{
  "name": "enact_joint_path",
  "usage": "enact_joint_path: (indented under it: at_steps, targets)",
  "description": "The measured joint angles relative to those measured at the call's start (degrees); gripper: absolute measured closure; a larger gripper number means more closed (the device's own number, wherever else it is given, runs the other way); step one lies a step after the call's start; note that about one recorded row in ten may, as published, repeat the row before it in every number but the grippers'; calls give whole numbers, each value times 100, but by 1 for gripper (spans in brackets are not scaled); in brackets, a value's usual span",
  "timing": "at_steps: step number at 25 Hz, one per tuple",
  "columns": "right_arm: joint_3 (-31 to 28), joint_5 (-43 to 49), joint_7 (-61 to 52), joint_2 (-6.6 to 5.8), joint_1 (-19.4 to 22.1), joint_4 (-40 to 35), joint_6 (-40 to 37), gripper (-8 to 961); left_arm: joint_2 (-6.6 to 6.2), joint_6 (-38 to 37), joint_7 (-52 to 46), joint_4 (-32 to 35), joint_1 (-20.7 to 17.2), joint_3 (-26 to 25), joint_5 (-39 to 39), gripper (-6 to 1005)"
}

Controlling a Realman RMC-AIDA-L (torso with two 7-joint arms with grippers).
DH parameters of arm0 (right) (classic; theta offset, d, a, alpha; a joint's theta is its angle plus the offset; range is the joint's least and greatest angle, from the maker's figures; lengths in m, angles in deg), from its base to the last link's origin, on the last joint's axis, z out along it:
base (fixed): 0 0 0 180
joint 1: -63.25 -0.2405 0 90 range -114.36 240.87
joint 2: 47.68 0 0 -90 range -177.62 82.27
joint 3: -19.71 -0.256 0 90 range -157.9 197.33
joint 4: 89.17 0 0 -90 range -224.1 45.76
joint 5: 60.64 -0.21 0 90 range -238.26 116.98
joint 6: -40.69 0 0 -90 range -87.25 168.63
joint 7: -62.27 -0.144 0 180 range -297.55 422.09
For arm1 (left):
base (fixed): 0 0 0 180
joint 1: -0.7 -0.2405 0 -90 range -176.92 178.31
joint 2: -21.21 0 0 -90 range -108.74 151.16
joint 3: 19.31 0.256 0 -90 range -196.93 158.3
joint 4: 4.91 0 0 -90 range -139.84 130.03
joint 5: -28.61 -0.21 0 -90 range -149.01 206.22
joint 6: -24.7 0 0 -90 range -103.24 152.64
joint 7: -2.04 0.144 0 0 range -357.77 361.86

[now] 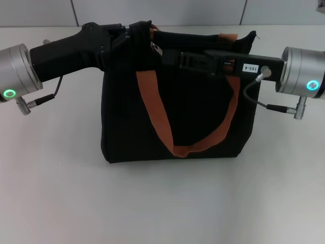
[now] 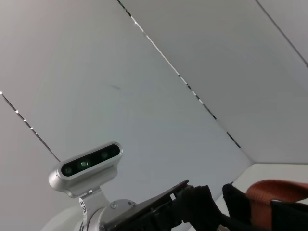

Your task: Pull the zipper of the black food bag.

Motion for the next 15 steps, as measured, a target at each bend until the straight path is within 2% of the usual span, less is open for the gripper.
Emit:
enact_joint_path:
  at_steps: [15]
  targets:
    - [14, 58, -40, -21, -290, 361, 121, 584, 9, -1, 54, -3, 2, 0, -8, 976]
